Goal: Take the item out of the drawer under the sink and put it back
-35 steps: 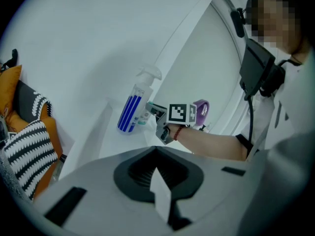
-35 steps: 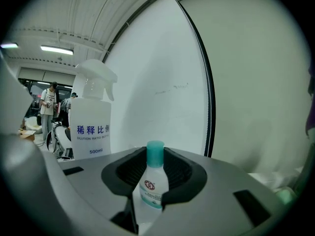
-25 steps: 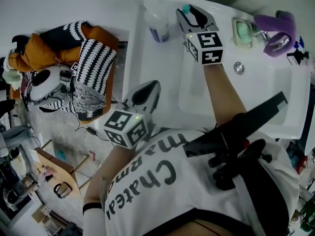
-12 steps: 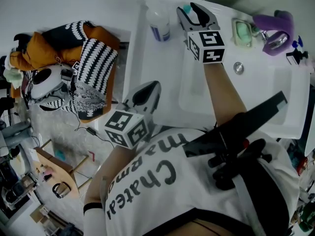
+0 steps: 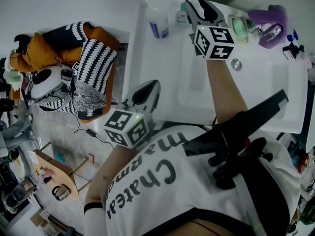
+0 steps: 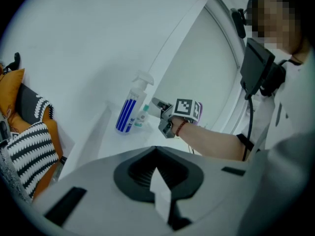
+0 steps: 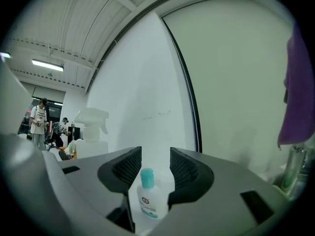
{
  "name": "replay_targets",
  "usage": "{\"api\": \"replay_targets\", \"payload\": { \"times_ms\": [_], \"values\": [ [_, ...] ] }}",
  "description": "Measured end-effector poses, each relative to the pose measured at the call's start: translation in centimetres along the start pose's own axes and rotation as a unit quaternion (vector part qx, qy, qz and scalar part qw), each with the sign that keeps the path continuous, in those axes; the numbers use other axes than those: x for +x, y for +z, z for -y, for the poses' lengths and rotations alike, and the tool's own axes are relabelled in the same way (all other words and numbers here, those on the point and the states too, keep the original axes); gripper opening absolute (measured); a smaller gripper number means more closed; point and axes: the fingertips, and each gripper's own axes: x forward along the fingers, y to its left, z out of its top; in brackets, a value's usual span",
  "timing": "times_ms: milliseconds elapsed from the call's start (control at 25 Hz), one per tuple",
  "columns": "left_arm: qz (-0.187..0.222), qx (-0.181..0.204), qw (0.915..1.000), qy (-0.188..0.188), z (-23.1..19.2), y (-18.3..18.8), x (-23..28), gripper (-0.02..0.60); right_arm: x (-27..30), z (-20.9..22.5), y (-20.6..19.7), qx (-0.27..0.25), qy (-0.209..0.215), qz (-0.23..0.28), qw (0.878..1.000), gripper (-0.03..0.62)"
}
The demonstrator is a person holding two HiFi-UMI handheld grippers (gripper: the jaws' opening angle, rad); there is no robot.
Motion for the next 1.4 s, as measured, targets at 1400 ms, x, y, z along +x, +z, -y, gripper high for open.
{"api": "replay_targets", "payload": {
  "times_ms": [1400],
  "values": [
    [0.072,0.08,0.9824,-0.153,16.1,-6.7,-17.3,0.009,-35.8,-19.7,3.8,0.012,0.007,-0.045,0.999,0.011]
  ]
}}
